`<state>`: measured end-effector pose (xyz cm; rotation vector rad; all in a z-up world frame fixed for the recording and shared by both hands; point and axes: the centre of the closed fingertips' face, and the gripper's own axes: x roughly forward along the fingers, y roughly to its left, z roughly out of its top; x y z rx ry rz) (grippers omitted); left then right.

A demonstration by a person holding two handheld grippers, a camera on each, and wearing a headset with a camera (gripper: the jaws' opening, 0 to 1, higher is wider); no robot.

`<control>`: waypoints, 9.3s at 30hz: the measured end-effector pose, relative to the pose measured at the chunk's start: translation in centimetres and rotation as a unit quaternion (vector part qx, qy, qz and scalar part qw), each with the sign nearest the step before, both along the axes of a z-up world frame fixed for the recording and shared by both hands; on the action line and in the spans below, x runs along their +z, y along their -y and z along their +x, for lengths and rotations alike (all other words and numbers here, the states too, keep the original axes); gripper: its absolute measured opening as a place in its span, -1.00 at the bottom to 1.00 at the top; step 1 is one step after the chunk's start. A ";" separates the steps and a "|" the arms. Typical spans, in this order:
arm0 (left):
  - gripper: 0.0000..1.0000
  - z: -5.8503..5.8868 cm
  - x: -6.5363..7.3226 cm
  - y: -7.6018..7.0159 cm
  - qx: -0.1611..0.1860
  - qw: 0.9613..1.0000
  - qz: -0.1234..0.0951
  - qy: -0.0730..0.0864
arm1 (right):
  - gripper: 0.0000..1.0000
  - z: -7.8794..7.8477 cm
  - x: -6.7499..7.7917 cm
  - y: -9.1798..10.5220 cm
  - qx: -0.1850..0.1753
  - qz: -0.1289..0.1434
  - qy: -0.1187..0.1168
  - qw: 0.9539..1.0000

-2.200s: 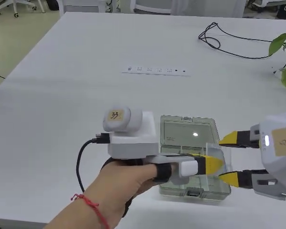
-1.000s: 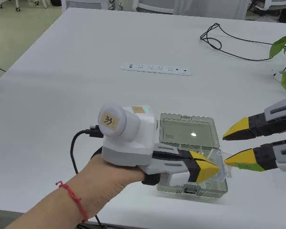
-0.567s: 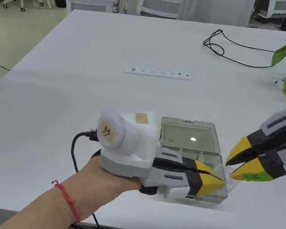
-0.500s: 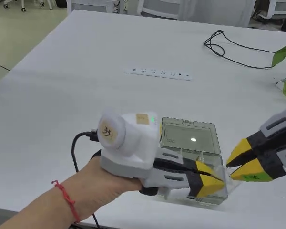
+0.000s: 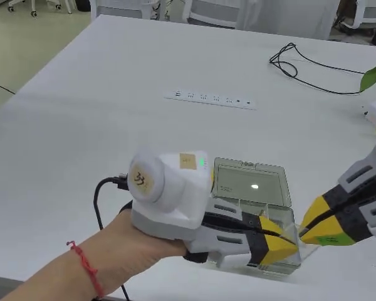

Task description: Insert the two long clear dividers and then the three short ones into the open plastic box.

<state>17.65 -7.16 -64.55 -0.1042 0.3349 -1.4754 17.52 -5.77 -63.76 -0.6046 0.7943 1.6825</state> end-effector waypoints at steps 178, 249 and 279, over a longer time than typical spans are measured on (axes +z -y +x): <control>1.00 3.5 -7.2 -7.7 0.150 0.985 0.086 -0.003 | -0.96 9.3 -13.2 -0.8 -0.070 0.017 0.108 0.991; 0.98 3.2 -7.4 -7.5 0.146 0.986 0.082 -0.005 | -0.97 8.9 -12.2 -1.6 -0.088 0.066 0.095 0.989; 0.99 3.1 -7.6 -7.9 0.151 0.985 0.081 -0.005 | -0.95 9.5 -16.6 -1.8 -0.087 -0.007 0.083 0.993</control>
